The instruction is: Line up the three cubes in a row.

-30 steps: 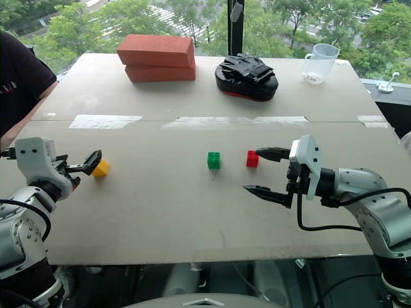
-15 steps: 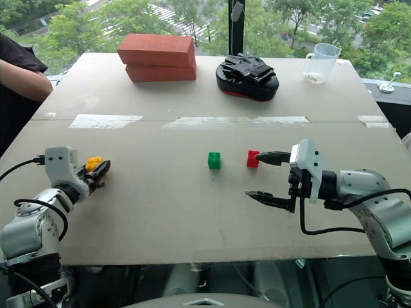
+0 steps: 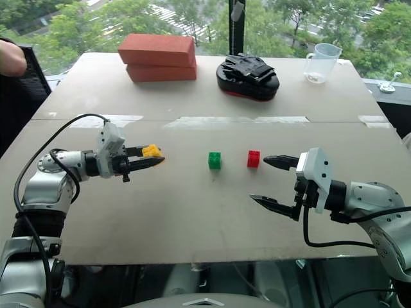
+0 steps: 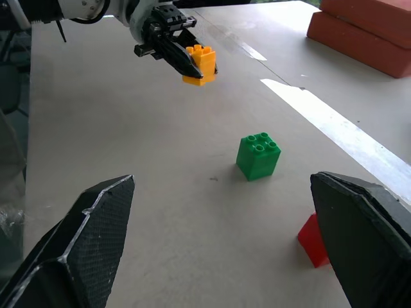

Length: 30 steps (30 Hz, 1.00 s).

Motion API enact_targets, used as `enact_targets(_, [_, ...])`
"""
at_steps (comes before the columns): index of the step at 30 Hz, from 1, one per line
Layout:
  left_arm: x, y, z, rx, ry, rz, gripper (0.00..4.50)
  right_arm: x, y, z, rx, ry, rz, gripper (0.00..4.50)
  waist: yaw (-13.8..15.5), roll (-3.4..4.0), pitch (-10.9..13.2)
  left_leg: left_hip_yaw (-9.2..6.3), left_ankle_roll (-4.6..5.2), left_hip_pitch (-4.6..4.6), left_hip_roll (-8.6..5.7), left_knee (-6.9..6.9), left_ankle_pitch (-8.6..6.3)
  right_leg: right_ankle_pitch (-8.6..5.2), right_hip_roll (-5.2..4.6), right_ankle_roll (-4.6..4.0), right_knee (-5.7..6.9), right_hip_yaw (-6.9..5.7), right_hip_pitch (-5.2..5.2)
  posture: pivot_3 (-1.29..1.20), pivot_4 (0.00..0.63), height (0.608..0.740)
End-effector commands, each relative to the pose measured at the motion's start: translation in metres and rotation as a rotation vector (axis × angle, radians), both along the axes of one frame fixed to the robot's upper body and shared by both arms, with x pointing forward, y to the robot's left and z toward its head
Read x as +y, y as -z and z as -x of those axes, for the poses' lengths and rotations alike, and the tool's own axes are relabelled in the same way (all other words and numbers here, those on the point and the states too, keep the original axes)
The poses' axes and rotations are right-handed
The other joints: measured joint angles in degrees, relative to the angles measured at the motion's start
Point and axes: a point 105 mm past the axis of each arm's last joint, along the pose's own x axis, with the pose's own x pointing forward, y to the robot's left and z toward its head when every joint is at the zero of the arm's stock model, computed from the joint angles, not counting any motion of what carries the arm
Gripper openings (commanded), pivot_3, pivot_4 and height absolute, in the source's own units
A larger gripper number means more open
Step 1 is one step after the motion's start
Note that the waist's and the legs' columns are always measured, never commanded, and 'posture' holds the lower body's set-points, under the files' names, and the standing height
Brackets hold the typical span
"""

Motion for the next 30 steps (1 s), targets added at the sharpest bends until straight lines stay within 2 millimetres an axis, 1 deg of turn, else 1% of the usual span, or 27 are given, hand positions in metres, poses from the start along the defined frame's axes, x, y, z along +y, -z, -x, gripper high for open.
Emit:
enact_targets(1, [-0.009,0.005,-0.01,-0.008,0.187,-0.141,1.33,0.003,-0.013,0.01,-0.059,0.014,0.008,4.5,0.12,-0.01,0.0,-0.03,0.0,-0.08,0.0,0.0,0.0,0.0,0.06,0.0,-0.02,-0.02,-0.06,0.0,0.15,0.74])
enact_targets(5, [-0.02,0.004,-0.023,-0.04,0.259,-0.199,1.33,0.001,-0.012,0.017,-0.058,0.056,0.017,4.5,-0.02,-0.02,0.01,-0.08,0.0,-0.19,0.0,0.0,0.0,0.01,0.09,0.04,-0.08,-0.02,-0.08,0.0,0.15,0.74])
enact_targets(8, [-0.022,0.007,-0.025,-0.043,0.282,-0.231,1.33,0.0,-0.012,0.02,-0.055,0.071,0.018,4.5,-0.25,-0.02,0.01,-0.09,0.0,-0.21,0.01,0.0,0.0,0.12,0.13,0.26,-0.08,0.0,-0.11,0.0,0.15,0.74])
enact_targets(12, [-0.027,0.006,-0.028,-0.055,0.301,-0.241,1.33,0.0,-0.013,0.021,-0.056,0.088,0.017,4.5,-0.07,-0.03,0.01,-0.16,0.01,-0.22,0.04,0.0,0.0,0.11,0.16,0.26,-0.06,-0.06,-0.12,0.0,0.15,0.74])
enact_targets(14, [-0.027,0.005,-0.028,-0.061,0.304,-0.24,1.33,0.001,-0.013,0.022,-0.055,0.09,0.017,4.5,-0.03,-0.03,0.01,-0.18,0.0,-0.23,0.05,0.01,0.0,0.12,0.15,0.25,-0.05,-0.07,-0.12,0.0,0.15,0.74])
enact_targets(16, [-0.026,0.006,-0.028,-0.061,0.305,-0.245,1.33,0.0,-0.013,0.022,-0.053,0.093,0.018,4.5,-0.03,-0.03,0.01,-0.17,0.01,-0.23,0.04,0.08,0.0,0.01,0.13,0.05,-0.02,-0.06,-0.1,0.0,0.15,0.74])
enact_targets(24, [-0.025,0.006,-0.029,-0.063,0.303,-0.259,1.33,-0.007,-0.013,0.02,-0.047,0.105,0.04,4.5,0.0,-0.03,0.01,-0.21,0.01,-0.25,0.03,0.1,0.0,0.01,0.14,0.07,0.01,-0.09,-0.1,0.0,0.15,0.74])
enact_targets(26, [-0.026,0.006,-0.03,-0.064,0.296,-0.252,2.36,-0.008,-0.014,0.02,-0.046,0.106,0.041,4.5,0.0,-0.03,0.01,-0.23,0.01,-0.26,0.04,0.1,0.0,0.02,0.14,0.08,0.0,-0.11,-0.1,0.0,0.15,0.74])
enact_targets(27, [-0.026,0.006,-0.03,-0.064,0.296,-0.252,2.65,-0.008,-0.014,0.02,-0.045,0.105,0.042,4.5,0.0,-0.03,0.01,-0.23,0.01,-0.26,0.04,0.1,0.0,0.02,0.14,0.08,0.0,-0.11,-0.1,0.0,0.15,0.74])
enact_targets(30, [-0.027,0.007,-0.03,-0.057,0.295,-0.234,3.96,-0.008,-0.013,0.02,-0.043,0.105,0.044,4.5,-0.02,-0.03,0.01,-0.23,0.01,-0.26,0.04,0.1,0.0,0.01,0.14,0.08,0.01,-0.11,-0.1,0.0,0.15,0.74])
